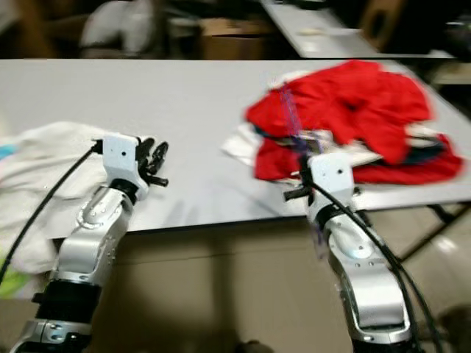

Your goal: Hang hanger

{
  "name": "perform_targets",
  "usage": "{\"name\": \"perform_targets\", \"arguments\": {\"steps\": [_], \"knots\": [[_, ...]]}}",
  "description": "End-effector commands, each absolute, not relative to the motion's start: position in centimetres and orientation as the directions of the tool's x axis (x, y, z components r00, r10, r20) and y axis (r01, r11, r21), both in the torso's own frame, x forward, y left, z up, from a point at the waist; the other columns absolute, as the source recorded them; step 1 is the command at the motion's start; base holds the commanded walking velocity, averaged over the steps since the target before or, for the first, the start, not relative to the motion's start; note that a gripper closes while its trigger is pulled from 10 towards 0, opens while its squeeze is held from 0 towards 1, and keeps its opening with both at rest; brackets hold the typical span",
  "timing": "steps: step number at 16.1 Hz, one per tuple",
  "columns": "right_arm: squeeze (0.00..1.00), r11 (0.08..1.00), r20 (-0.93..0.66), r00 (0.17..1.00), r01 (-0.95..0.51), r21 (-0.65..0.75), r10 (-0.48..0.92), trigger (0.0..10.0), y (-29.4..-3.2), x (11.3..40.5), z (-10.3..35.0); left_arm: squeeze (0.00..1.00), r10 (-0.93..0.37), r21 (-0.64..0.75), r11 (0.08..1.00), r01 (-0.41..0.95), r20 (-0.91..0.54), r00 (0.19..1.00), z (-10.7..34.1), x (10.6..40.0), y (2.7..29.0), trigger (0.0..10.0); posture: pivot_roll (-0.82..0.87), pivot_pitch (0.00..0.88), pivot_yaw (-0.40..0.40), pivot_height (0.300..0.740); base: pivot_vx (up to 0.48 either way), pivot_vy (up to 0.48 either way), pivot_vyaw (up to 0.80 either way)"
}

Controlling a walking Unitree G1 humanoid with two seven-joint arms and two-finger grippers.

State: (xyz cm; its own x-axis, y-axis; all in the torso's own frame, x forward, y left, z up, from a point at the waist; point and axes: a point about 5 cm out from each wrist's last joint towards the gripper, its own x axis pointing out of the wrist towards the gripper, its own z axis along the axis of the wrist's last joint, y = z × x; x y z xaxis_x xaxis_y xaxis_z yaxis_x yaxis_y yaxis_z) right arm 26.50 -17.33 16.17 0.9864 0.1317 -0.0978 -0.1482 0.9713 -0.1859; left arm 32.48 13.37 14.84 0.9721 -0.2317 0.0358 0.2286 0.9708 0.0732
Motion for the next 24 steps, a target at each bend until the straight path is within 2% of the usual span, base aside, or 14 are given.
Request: {"name": "perform_targets", "arguments": {"steps": [1, 6, 8, 10, 11, 14, 16, 17, 19, 20, 21, 22, 23, 24], "knots": [[0.0, 0.978, -0.114, 0.987, -0.133, -0.16, 0.116, 10.0, -18.1, 26.4, 16.1, 0.0, -0.244, 0.076, 0.967, 0.241, 0.029, 0.969, 14.8, 32.2, 12.8, 10.0, -0.09, 0.0, -0.023, 0.74, 0.0, -0.48, 0.0], [0.0, 0.983, -0.133, 0.987, -0.106, -0.148, 0.086, 10.0, -18.6, 25.9, 15.6, 0.0, -0.247, 0.065, 0.967, 0.245, 0.018, 0.969, 14.9, 32.4, 12.4, 10.0, -0.1, 0.0, -0.002, 0.74, 0.0, -0.48, 0.0], [0.0, 0.975, -0.087, 0.993, -0.098, -0.202, 0.081, 10.0, -18.8, 25.8, 16.3, 0.0, -0.247, 0.029, 0.969, 0.247, -0.003, 0.969, 14.6, 32.4, 12.1, 10.0, -0.12, 0.0, 0.013, 0.74, 0.0, -0.48, 0.0], [0.0, 0.978, -0.055, 0.997, -0.072, -0.197, 0.062, 10.0, -19.3, 25.7, 17.0, 0.51, -0.278, -0.028, 0.96, 0.277, -0.012, 0.961, 14.6, 32.4, 11.7, 10.0, -0.12, 0.0, 0.015, 0.74, 0.0, -0.48, 0.0], [0.0, 0.981, -0.054, 0.997, -0.071, -0.179, 0.062, 10.0, -19.4, 25.7, 17.1, 1.0, -0.279, -0.037, 0.96, 0.278, -0.013, 0.96, 14.7, 32.4, 11.6, 10.0, -0.12, 0.0, 0.016, 0.74, 0.0, -0.48, 0.0], [0.0, 0.981, -0.036, 0.994, -0.112, -0.16, 0.107, 10.0, -19.1, 25.5, 17.5, 1.0, -0.274, -0.001, 0.962, 0.274, -0.007, 0.962, 14.8, 32.4, 11.6, 10.0, -0.12, 0.0, 0.018, 0.74, 0.0, -0.48, 0.0], [0.0, 0.964, -0.005, 0.996, -0.089, -0.249, 0.091, 10.0, -18.8, 25.7, 17.8, 0.7, -0.25, -0.012, 0.968, 0.25, 0.007, 0.968, 14.9, 32.5, 11.7, 10.0, -0.13, 0.0, 0.018, 0.74, 0.0, 0.0, 0.0], [0.0, 0.953, -0.021, 0.996, -0.092, -0.288, 0.09, 10.0, -18.5, 25.7, 17.5, 0.66, -0.248, -0.006, 0.969, 0.248, 0.005, 0.969, 14.8, 32.6, 11.8, 10.0, -0.12, 0.0, 0.016, 0.74, 0.0, 0.0, 0.0], [0.0, 0.936, -0.069, 0.99, -0.137, -0.324, 0.121, 10.0, -18.0, 25.7, 16.9, 0.71, -0.219, -0.032, 0.975, 0.219, 0.009, 0.976, 14.7, 32.8, 12.2, 10.0, -0.13, 0.0, 0.018, 0.74, 0.0, 0.0, 0.0], [0.0, 0.882, 0.007, 0.994, -0.091, -0.463, 0.106, 10.0, -18.0, 25.8, 17.3, 0.74, -0.241, -0.034, 0.97, 0.241, 0.014, 0.97, 14.8, 32.7, 12.1, 10.0, -0.13, 0.0, 0.017, 0.74, 0.247, 0.0, 0.0], [0.0, 0.896, 0.014, 0.993, -0.1, -0.433, 0.118, 10.0, -18.1, 25.7, 17.3, 0.72, -0.243, -0.035, 0.969, 0.243, 0.013, 0.97, 14.8, 32.7, 11.9, 10.0, -0.12, 0.0, 0.018, 0.74, 0.281, 0.0, 0.0], [0.0, 0.93, -0.023, 0.984, -0.172, -0.324, 0.174, 10.0, -18.0, 25.3, 17.1, 0.71, -0.242, -0.034, 0.97, 0.242, 0.009, 0.97, 14.7, 32.7, 11.8, 10.0, -0.13, 0.0, 0.018, 0.74, 0.281, 0.0, 0.0], [0.0, 0.969, -0.065, 0.988, -0.15, -0.197, 0.14, 10.0, -18.6, 25.1, 16.6, 0.71, -0.242, -0.037, 0.97, 0.242, 0.008, 0.97, 14.6, 32.6, 11.8, 10.0, -0.12, 0.0, 0.018, 0.74, 0.281, 0.0, 0.0], [0.0, 0.975, -0.076, 0.991, -0.125, -0.185, 0.112, 10.0, -18.8, 25.0, 16.5, 0.71, -0.242, -0.038, 0.97, 0.242, 0.008, 0.97, 14.6, 32.6, 11.7, 10.0, -0.12, 0.0, 0.016, 0.74, 0.277, 0.0, 0.0]]}}
